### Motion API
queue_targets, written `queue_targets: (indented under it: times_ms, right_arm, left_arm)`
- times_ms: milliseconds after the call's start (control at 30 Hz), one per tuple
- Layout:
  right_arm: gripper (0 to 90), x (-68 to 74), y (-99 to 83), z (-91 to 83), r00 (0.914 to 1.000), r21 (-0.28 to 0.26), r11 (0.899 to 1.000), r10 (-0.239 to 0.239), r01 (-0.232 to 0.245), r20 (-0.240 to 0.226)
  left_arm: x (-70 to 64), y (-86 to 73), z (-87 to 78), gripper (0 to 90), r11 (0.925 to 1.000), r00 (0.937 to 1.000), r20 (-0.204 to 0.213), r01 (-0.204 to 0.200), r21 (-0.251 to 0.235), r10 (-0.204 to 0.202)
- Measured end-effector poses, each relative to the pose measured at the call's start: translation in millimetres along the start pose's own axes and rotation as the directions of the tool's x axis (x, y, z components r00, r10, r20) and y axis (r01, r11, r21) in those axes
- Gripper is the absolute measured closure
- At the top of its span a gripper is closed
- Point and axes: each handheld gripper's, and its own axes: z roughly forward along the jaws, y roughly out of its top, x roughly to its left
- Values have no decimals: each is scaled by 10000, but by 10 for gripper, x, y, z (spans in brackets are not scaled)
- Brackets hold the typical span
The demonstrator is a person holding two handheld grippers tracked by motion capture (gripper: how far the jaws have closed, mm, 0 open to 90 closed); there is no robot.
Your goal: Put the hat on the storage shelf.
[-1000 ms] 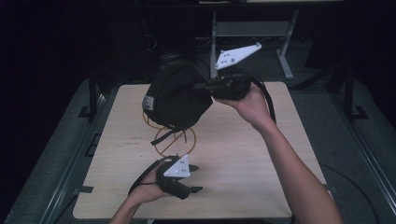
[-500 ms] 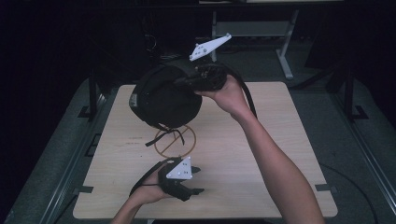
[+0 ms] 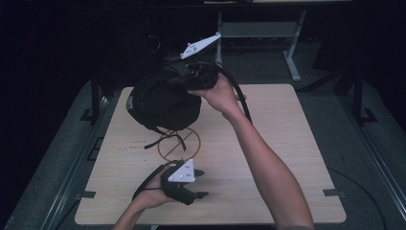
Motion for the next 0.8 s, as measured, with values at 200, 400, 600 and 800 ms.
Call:
queue_targets:
  times_ms: [200,400,600,800]
  right_arm:
    - [869,-19,8,242,9976,-319,9991,297,-278,626]
    - [638,8,0,304,9933,-719,9945,819,-761,819]
    - [552,28,-101,217,9935,-540,9937,1009,-980,520]
    - [508,7,-219,109,9912,-631,9911,1205,-1170,544]
  left_arm:
    - [-2,-19,17,347,9999,10000,61,-30,99,29]
    - [-27,-22,3,342,9999,9999,107,114,-58,-113]
    - [-15,-35,-15,324,9996,9995,-229,208,-177,-212]
    - [5,-65,-50,305,9984,9978,-465,462,-326,-476]
